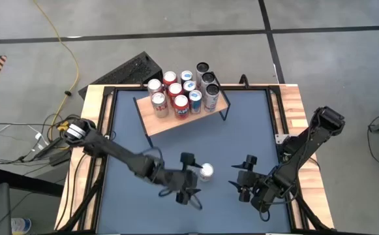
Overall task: Place canned beverage on shelf
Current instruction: Put the silver soda can on the shelf aligned with the other silver soda cans
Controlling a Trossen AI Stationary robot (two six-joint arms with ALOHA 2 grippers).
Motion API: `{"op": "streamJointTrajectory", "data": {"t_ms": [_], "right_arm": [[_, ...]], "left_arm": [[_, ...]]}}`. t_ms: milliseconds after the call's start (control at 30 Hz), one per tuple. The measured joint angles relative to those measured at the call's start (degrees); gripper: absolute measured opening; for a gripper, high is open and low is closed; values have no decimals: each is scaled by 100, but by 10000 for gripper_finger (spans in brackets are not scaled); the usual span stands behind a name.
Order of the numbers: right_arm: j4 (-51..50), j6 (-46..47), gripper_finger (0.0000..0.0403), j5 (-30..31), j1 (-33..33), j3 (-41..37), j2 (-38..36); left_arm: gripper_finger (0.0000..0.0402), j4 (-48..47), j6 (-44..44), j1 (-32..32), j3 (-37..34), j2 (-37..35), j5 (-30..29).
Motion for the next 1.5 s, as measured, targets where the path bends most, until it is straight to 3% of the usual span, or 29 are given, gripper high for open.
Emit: {"op": "streamJointTrajectory", "data": {"t_ms": [67,267,433,967,1500], "right_arm": [[-52,146,292,-43,7,0,0],[-33,207,292,-53,32,0,0],[-70,207,292,-63,26,0,2],[-83,168,292,-107,28,0,4],[-85,295,292,-217,30,-2,4]], "left_arm": [[398,-433,19,229,351,-19,458],[398,-2011,494,604,1474,240,634],[398,-2536,618,783,1921,721,1539],[398,-2313,634,1118,1977,1330,2305],[398,-2319,503,1199,1977,1385,2193]]}}
